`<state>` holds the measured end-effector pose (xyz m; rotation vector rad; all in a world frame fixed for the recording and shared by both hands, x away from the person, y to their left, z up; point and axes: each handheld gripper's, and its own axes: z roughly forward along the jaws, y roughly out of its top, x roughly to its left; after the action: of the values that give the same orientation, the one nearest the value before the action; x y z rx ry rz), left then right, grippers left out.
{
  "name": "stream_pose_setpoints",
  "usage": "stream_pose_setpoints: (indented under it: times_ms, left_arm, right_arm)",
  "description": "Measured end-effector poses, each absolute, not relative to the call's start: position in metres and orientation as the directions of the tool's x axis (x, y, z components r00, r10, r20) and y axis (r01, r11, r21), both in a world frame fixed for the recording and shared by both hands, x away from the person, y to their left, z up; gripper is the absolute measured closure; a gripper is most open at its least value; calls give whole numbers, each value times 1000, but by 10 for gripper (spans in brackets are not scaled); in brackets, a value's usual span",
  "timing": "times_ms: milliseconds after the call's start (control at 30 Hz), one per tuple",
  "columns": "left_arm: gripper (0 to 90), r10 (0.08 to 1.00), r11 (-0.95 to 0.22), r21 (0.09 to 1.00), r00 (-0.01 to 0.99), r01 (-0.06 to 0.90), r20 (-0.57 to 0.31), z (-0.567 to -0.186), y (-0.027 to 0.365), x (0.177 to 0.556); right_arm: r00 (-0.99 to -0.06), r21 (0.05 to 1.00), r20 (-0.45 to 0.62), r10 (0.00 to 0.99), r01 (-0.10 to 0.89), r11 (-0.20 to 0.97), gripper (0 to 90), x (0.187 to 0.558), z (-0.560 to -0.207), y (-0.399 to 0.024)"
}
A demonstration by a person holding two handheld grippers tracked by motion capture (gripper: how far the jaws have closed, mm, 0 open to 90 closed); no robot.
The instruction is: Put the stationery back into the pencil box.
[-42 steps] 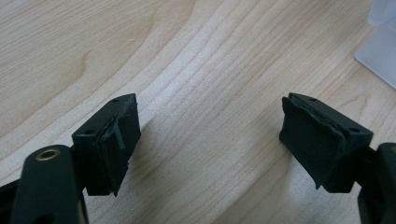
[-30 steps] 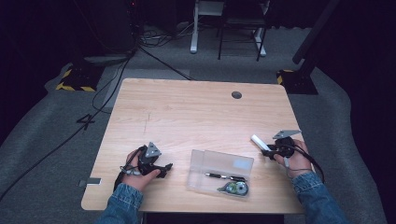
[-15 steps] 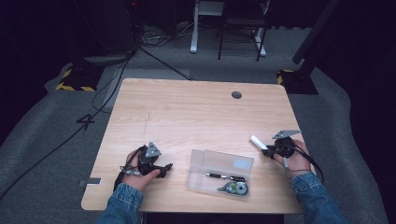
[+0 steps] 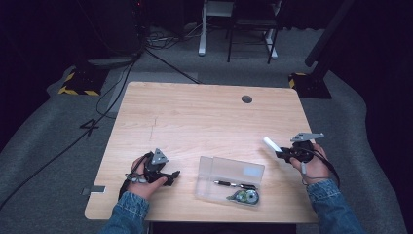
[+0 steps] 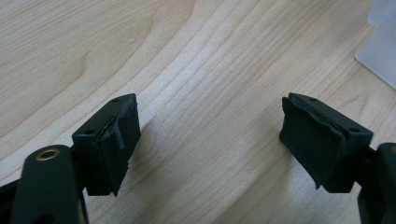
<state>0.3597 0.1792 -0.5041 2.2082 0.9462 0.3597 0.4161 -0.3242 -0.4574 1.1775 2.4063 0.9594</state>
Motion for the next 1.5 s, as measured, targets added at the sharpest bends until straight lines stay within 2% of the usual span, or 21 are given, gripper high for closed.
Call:
stream_pose_setpoints:
  times_ms: [333,700,1133,1500]
  left_arm:
    - [200,719,-490,696,695,525,-19,-504,179,360]
    - [200,718,-491,695,696,524,-17,-504,179,360]
    - [200,720,-488,696,694,526,-19,-504,179,360]
    - [200,720,-488,696,694,527,-19,-504,179,360]
  right_arm:
    - [-653,744,58,755,532,403,715,406,-434,-321]
    - [-720,792,54,692,453,409,715,389,-409,-307]
    - [-833,818,34,553,341,464,715,367,-389,-277]
    - [-899,805,22,436,275,525,715,353,-388,-249]
